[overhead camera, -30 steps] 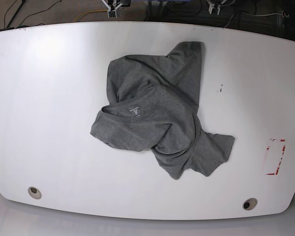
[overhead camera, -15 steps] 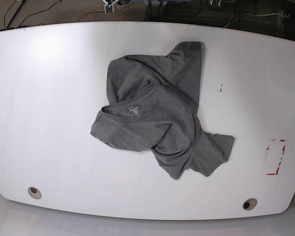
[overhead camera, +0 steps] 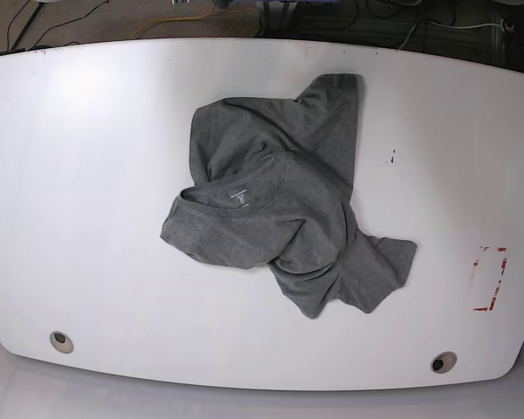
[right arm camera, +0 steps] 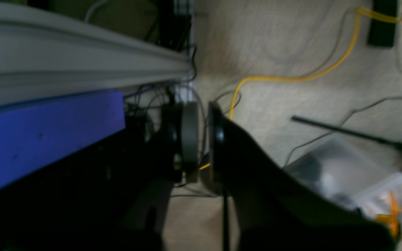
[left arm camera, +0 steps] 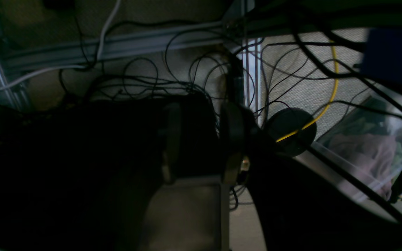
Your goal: Layout the t-shirt on the table in an organized manner, then fold the t-shirt properly
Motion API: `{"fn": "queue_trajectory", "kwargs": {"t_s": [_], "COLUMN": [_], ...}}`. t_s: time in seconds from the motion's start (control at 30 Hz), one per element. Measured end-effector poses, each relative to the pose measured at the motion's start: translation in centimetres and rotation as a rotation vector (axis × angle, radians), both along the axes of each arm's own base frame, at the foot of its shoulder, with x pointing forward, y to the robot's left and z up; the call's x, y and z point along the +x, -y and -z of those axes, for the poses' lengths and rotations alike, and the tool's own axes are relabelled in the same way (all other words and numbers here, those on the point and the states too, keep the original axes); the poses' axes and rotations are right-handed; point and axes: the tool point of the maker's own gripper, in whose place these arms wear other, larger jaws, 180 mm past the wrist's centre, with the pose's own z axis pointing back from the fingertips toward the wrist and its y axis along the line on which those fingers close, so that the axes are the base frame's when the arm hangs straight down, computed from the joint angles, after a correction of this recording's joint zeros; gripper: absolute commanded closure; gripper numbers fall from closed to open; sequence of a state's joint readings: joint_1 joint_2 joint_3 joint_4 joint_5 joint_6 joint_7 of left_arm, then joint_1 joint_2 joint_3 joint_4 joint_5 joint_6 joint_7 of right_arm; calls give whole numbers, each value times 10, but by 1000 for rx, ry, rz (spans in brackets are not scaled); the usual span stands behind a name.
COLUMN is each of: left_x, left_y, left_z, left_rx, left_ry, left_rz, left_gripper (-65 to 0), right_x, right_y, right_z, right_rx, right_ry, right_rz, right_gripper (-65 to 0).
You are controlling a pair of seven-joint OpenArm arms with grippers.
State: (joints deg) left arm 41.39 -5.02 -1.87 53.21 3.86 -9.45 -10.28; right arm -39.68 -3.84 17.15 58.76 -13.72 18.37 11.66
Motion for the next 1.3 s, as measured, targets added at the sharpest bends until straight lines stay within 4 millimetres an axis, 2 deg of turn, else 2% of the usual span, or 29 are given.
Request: {"fn": "queue_trajectory", "kwargs": {"t_s": [0.13, 0.33, 0.4, 0.53, 0.73, 0.97, 1.17, 1.3], "left_x": [1, 7, 3, -1, 6, 11, 17, 30], "left_y": [0, -13, -15, -11, 4, -3, -3, -15], "left_z": [-16, -42, -49, -63, -92, -125, -156, -177], "left_rx": [1, 33, 38, 25, -31, -2, -34, -16], "left_ry": [37, 105, 99, 109, 164, 209, 258, 305], "left_rz": [7, -9, -1, 16, 39, 54, 1, -28], "left_gripper": [-172, -172, -172, -172, -172, -172, -172, -172], "right_x": [-4, -9, -11, -12, -13, -15, -11, -2], "right_y": [6, 14, 16, 16, 12, 17, 18, 19], "right_z": [-12, -31, -39, -53, -78, -107, -133, -151], "right_rx": [-10, -22, -26, -1, 45, 20, 12, -1], "right_ry": [20, 45, 56, 76, 117, 141, 180, 213], "right_rz": [19, 46, 46, 51, 64, 46, 20, 0], "right_gripper": [-44, -44, -44, -44, -44, -44, -43, -43]}}
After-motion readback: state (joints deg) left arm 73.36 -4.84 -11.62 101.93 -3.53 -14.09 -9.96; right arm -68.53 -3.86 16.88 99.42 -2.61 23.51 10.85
